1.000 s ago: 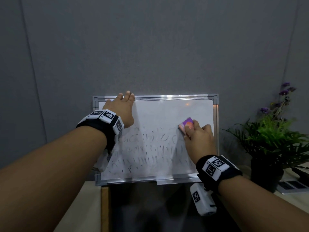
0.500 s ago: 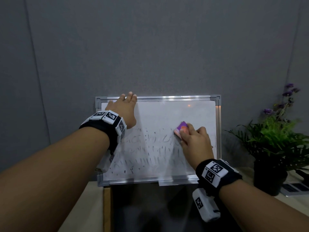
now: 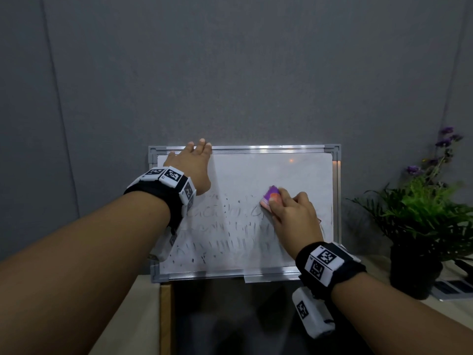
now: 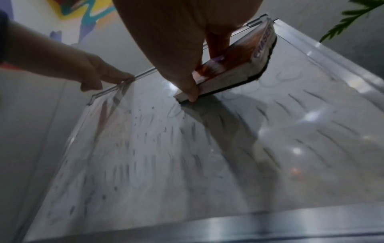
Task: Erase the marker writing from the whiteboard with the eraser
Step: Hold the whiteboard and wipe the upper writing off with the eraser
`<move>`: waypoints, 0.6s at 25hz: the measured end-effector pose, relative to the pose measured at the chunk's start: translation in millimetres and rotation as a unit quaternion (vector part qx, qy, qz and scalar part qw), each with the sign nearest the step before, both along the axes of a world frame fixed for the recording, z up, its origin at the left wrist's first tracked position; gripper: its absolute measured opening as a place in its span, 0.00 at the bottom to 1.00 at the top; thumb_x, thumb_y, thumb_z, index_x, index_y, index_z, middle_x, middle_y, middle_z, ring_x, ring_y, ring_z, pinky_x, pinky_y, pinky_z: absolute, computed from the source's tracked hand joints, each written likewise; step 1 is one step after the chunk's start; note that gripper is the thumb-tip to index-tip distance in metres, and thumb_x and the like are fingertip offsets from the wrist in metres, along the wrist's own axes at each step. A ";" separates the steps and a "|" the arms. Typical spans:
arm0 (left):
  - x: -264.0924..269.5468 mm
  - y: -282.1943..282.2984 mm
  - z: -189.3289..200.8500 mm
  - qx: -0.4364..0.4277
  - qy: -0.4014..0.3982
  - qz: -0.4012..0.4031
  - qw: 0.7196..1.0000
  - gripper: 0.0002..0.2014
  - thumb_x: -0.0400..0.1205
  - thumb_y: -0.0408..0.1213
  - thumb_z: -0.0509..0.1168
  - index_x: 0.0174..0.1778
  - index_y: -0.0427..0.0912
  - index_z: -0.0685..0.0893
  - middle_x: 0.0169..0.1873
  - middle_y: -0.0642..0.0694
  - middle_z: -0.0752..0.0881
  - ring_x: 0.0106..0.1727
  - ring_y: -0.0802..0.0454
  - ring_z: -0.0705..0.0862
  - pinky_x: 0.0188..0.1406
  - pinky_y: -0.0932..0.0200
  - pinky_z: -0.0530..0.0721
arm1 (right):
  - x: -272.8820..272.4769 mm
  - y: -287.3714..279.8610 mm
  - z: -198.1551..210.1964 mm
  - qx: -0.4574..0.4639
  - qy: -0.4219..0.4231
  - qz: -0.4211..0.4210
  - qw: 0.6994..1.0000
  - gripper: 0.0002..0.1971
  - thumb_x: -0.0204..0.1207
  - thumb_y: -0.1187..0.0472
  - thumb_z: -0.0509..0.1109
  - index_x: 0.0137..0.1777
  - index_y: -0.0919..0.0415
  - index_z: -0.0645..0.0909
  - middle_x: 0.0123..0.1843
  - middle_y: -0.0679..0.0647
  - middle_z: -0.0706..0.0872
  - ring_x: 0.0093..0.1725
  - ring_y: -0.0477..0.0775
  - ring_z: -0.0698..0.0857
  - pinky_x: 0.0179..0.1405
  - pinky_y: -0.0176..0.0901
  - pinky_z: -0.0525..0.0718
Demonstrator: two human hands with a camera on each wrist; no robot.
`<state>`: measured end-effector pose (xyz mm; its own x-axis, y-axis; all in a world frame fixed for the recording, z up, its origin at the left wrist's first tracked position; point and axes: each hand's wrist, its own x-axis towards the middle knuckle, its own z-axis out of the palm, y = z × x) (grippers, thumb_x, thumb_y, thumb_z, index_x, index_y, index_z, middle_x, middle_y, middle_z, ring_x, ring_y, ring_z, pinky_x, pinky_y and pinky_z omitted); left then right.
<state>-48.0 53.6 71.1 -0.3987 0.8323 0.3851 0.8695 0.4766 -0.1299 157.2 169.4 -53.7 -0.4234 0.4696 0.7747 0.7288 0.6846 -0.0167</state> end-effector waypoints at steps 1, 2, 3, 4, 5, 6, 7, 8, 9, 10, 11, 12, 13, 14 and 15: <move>-0.2 -0.4 0.1 0.001 -0.001 0.000 1.000 0.44 0.77 0.33 0.59 0.84 0.46 0.39 0.84 0.50 0.40 0.84 0.47 0.44 0.80 0.37 0.53 | 1.9 2.8 -4.7 0.010 -0.016 -0.005 1.000 0.12 0.75 0.52 0.74 0.55 0.55 0.84 0.68 0.55 0.81 0.50 0.58 0.76 0.45 0.48 0.81; -0.3 -0.9 0.3 0.001 -0.001 -0.001 1.000 0.44 0.77 0.33 0.59 0.84 0.46 0.39 0.84 0.50 0.40 0.84 0.47 0.44 0.80 0.37 0.53 | 4.9 7.2 -7.6 0.013 -0.024 -0.009 1.000 0.11 0.76 0.51 0.73 0.55 0.54 0.84 0.69 0.54 0.81 0.50 0.57 0.76 0.45 0.48 0.81; -0.3 -0.7 0.4 0.001 -0.001 -0.003 1.000 0.44 0.77 0.33 0.59 0.84 0.45 0.39 0.84 0.49 0.40 0.84 0.47 0.44 0.79 0.37 0.53 | 8.8 9.6 -7.7 0.009 -0.025 -0.013 1.000 0.11 0.77 0.51 0.72 0.56 0.54 0.84 0.70 0.55 0.80 0.51 0.58 0.75 0.47 0.48 0.81; 0.0 -0.2 0.2 0.002 0.000 -0.005 1.000 0.44 0.77 0.33 0.59 0.84 0.45 0.39 0.84 0.49 0.40 0.84 0.47 0.44 0.79 0.37 0.53 | 12.2 11.5 -6.0 0.003 -0.021 -0.021 1.000 0.11 0.77 0.53 0.71 0.58 0.54 0.84 0.71 0.55 0.79 0.53 0.58 0.75 0.49 0.49 0.81; 0.3 0.3 -0.1 0.003 0.001 -0.005 1.000 0.44 0.77 0.33 0.59 0.84 0.45 0.39 0.84 0.49 0.40 0.84 0.47 0.44 0.79 0.37 0.53 | 14.2 11.1 -2.5 -0.003 -0.009 -0.026 1.000 0.12 0.77 0.56 0.70 0.60 0.55 0.83 0.72 0.55 0.79 0.54 0.59 0.75 0.51 0.50 0.80; 0.6 0.4 -0.5 0.003 0.002 -0.005 1.000 0.43 0.77 0.33 0.59 0.84 0.45 0.39 0.84 0.49 0.40 0.84 0.47 0.44 0.79 0.37 0.54 | 12.9 9.0 2.3 -0.010 0.008 -0.025 1.000 0.14 0.77 0.59 0.70 0.62 0.56 0.82 0.71 0.57 0.79 0.56 0.60 0.74 0.52 0.51 0.80; 0.5 0.4 -0.8 0.004 0.002 -0.003 1.000 0.43 0.77 0.33 0.58 0.84 0.45 0.39 0.84 0.49 0.40 0.84 0.47 0.44 0.79 0.37 0.54 | 9.3 4.9 7.1 -0.014 0.027 -0.020 0.999 0.16 0.77 0.61 0.70 0.64 0.58 0.81 0.70 0.58 0.79 0.56 0.61 0.75 0.53 0.52 0.80; 0.4 0.6 -0.8 0.005 0.002 -0.002 1.000 0.43 0.77 0.33 0.58 0.84 0.45 0.39 0.84 0.49 0.40 0.84 0.47 0.44 0.79 0.37 0.54 | 4.7 0.9 10.8 -0.014 0.040 -0.015 0.999 0.17 0.76 0.62 0.70 0.65 0.60 0.80 0.69 0.59 0.79 0.56 0.61 0.75 0.53 0.53 0.80; 0.4 0.7 -0.4 0.004 0.001 -0.002 1.000 0.43 0.77 0.33 0.58 0.84 0.45 0.39 0.84 0.49 0.40 0.84 0.47 0.44 0.79 0.37 0.54 | 0.6 -2.8 12.5 -0.013 0.043 -0.009 0.999 0.17 0.75 0.63 0.71 0.65 0.61 0.80 0.68 0.60 0.80 0.56 0.62 0.75 0.52 0.53 0.81; 0.4 0.4 0.3 0.004 0.001 -0.002 1.000 0.43 0.77 0.33 0.58 0.84 0.45 0.39 0.84 0.49 0.40 0.84 0.47 0.44 0.79 0.37 0.54 | -3.2 -4.5 10.8 -0.010 0.036 -0.004 0.999 0.18 0.75 0.63 0.72 0.64 0.61 0.80 0.67 0.61 0.81 0.55 0.62 0.76 0.51 0.53 0.81; 0.1 -0.2 0.8 0.004 0.001 -0.002 1.000 0.43 0.77 0.33 0.58 0.84 0.45 0.39 0.84 0.50 0.40 0.84 0.47 0.44 0.79 0.37 0.54 | -5.5 -3.7 6.1 -0.001 0.017 -0.005 1.000 0.17 0.75 0.61 0.73 0.63 0.60 0.81 0.68 0.60 0.81 0.55 0.61 0.77 0.50 0.52 0.81; 0.3 -0.5 1.1 0.003 0.000 -0.002 1.000 0.43 0.77 0.33 0.58 0.84 0.46 0.39 0.84 0.50 0.40 0.84 0.47 0.44 0.79 0.37 0.54 | -5.4 -0.4 0.4 0.008 -0.004 -0.010 1.000 0.16 0.74 0.59 0.74 0.61 0.58 0.82 0.69 0.58 0.81 0.54 0.59 0.77 0.49 0.51 0.81; 0.4 -0.6 1.0 0.003 -0.001 -0.003 1.000 0.43 0.77 0.33 0.58 0.84 0.46 0.40 0.84 0.50 0.40 0.84 0.47 0.44 0.79 0.37 0.54 | -3.5 3.0 -4.0 0.019 -0.019 -0.017 1.000 0.15 0.73 0.58 0.75 0.60 0.56 0.83 0.70 0.57 0.81 0.53 0.58 0.76 0.48 0.50 0.80; 0.2 -1.0 0.8 0.004 -0.002 -0.003 1.000 0.43 0.77 0.33 0.58 0.84 0.46 0.40 0.84 0.50 0.40 0.84 0.47 0.44 0.80 0.37 0.54 | -1.6 7.4 -6.2 0.028 -0.026 -0.023 0.999 0.16 0.71 0.58 0.76 0.59 0.55 0.83 0.71 0.56 0.80 0.53 0.58 0.76 0.48 0.50 0.80; 0.3 -0.8 0.2 0.006 -0.002 -0.004 1.000 0.43 0.77 0.32 0.58 0.84 0.46 0.40 0.84 0.50 0.40 0.84 0.47 0.44 0.80 0.37 0.54 | -0.1 11.1 -5.2 0.033 -0.027 -0.029 0.999 0.17 0.70 0.58 0.77 0.59 0.55 0.83 0.72 0.55 0.79 0.53 0.57 0.76 0.48 0.50 0.80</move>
